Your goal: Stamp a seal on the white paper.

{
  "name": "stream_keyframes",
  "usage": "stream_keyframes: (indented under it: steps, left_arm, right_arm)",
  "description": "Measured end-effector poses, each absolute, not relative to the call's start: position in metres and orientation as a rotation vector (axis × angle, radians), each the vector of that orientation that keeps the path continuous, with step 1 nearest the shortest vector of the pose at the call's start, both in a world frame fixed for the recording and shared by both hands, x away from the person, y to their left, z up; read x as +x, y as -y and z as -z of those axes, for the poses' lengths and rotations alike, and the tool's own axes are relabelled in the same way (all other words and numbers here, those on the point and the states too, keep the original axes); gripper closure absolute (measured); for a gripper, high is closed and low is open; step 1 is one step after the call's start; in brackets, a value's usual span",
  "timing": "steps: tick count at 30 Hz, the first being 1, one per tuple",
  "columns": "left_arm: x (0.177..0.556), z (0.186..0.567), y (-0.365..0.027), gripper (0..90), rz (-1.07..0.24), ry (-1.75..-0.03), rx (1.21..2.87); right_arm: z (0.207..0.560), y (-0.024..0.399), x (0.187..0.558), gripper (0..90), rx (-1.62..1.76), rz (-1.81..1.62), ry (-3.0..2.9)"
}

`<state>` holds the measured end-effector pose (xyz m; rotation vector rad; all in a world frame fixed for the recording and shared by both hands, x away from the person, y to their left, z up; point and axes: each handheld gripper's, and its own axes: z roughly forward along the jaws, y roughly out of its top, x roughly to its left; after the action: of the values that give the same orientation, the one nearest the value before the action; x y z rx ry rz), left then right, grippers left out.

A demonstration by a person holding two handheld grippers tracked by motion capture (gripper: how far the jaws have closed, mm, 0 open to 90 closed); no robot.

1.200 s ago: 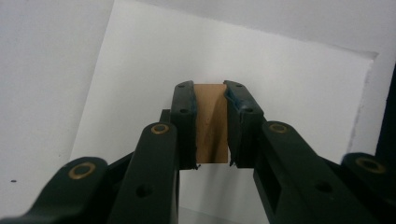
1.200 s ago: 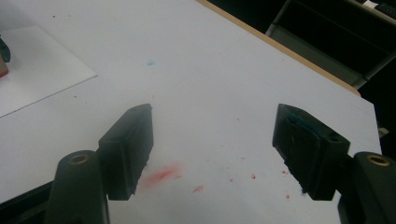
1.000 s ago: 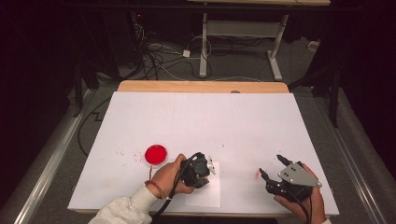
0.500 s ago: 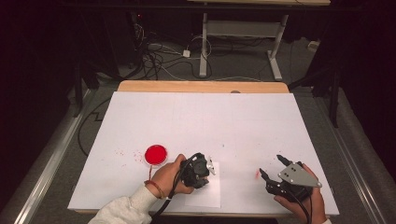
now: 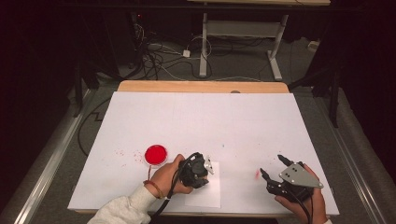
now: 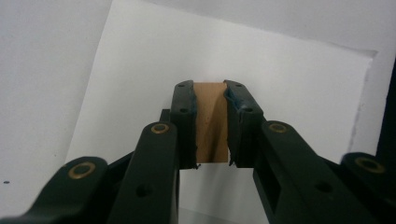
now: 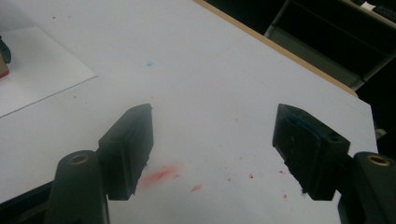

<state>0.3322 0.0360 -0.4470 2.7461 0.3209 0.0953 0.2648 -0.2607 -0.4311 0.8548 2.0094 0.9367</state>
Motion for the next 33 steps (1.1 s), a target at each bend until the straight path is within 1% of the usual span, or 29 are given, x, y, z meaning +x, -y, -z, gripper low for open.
stream_keyframes:
  steps: [33]
  left_arm:
    - [0.3286, 0.4475, -0.0332, 73.9, -0.134, -0.328, 2.760]
  right_arm:
    - [0.4309, 0.2565, 0.2632, 29.5, 0.823, -0.913, -2.011]
